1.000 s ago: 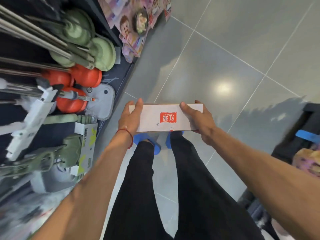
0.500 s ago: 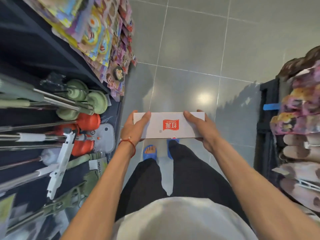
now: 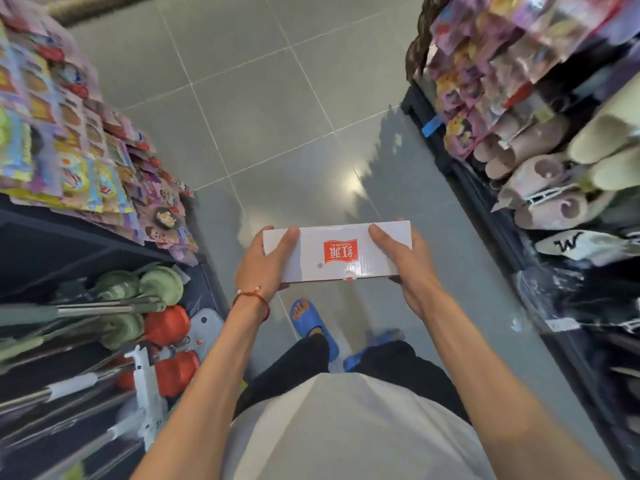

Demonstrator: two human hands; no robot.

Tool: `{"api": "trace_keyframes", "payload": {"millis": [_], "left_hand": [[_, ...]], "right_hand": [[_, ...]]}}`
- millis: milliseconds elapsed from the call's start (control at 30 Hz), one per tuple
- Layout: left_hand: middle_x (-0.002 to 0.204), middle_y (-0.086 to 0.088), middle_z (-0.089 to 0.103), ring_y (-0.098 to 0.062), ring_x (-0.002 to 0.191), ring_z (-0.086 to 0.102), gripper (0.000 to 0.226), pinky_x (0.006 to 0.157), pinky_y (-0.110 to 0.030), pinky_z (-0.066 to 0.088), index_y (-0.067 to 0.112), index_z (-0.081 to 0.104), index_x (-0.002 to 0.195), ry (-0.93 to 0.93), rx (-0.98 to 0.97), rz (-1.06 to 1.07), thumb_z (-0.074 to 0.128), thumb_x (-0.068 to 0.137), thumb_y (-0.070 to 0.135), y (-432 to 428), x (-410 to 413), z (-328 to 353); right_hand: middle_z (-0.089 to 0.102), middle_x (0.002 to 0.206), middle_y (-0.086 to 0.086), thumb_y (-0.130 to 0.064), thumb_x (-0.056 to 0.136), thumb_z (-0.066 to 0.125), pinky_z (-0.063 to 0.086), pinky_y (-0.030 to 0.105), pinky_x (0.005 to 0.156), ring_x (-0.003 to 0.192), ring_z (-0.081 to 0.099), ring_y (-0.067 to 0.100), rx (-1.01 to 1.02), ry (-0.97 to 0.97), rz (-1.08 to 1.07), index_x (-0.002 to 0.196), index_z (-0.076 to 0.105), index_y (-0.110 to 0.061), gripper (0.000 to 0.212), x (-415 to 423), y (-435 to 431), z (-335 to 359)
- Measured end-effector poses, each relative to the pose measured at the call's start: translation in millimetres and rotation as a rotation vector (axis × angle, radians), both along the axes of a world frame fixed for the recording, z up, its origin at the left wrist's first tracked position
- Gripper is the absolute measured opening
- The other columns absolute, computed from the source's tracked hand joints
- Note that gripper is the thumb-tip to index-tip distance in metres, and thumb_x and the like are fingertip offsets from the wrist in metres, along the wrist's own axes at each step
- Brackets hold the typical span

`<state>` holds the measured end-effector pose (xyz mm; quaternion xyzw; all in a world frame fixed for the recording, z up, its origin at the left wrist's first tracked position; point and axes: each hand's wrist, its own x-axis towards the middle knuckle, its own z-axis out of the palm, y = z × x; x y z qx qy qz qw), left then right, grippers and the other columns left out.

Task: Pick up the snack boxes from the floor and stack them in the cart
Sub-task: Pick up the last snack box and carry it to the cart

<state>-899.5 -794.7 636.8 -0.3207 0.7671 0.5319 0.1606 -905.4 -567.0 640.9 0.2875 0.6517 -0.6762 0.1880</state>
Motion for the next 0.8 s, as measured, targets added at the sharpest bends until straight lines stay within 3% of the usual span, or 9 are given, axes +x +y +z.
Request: {"api": "trace_keyframes", "payload": {"millis": [67, 133, 300, 633, 800], "left_hand": [[0.096, 0.01, 0.067, -0.012, 0.086, 0.065, 0.043, 0.05, -0.02, 0.053, 0.031, 0.059, 0.115, 0.005, 0.005, -0.097, 0.064, 0.087, 0.064, 28, 4, 7], [0.107, 0.008, 0.067, -0.018, 0.097, 0.067, 0.054, 0.055, -0.026, 0.057, 0.036, 0.056, 0.119, -0.006, 0.026, -0.185, 0.069, 0.078, 0.067, 58, 10, 10], [0.111, 0.01, 0.07, -0.015, 0.099, 0.07, 0.076, 0.062, -0.031, 0.062, 0.04, 0.054, 0.119, -0.046, 0.019, -0.473, 0.083, 0.055, 0.07, 136, 32, 11], [0.11, 0.01, 0.071, -0.017, 0.094, 0.071, 0.078, 0.08, -0.044, 0.063, 0.037, 0.06, 0.108, 0.011, -0.009, -0.844, 0.08, 0.045, 0.077, 281, 61, 9], [0.111, 0.018, 0.068, -0.015, 0.103, 0.068, 0.071, 0.087, -0.046, 0.06, 0.04, 0.059, 0.108, 0.075, 0.018, -1.148, 0.079, 0.052, 0.08, 345, 59, 12]], "right_hand": [[0.076, 0.1, -0.003, -0.037, 0.089, 0.08, 0.058, 0.028, 0.073, 0.087, 0.073, 0.011, -0.036, 0.003, -0.087, 0.109, 0.061, -0.029, 0.029, 25, 29, 4], [0.078, 0.103, -0.003, -0.039, 0.087, 0.081, 0.056, 0.028, 0.073, 0.088, 0.074, 0.011, -0.051, 0.003, -0.173, 0.118, 0.061, -0.026, 0.039, 50, 59, 7], [0.079, 0.1, -0.005, -0.039, 0.088, 0.08, 0.053, 0.017, 0.059, 0.082, 0.073, 0.006, -0.06, -0.019, -0.367, 0.112, 0.066, -0.027, 0.03, 111, 136, 18], [0.078, 0.101, -0.008, -0.038, 0.089, 0.079, 0.048, 0.022, 0.067, 0.082, 0.071, 0.004, -0.032, 0.003, -0.848, 0.103, 0.067, -0.028, 0.021, 221, 226, 30], [0.079, 0.106, -0.005, -0.04, 0.088, 0.08, 0.052, 0.026, 0.075, 0.098, 0.074, 0.013, -0.016, 0.018, -1.148, 0.117, 0.067, -0.024, 0.035, 263, 237, 36]]}}
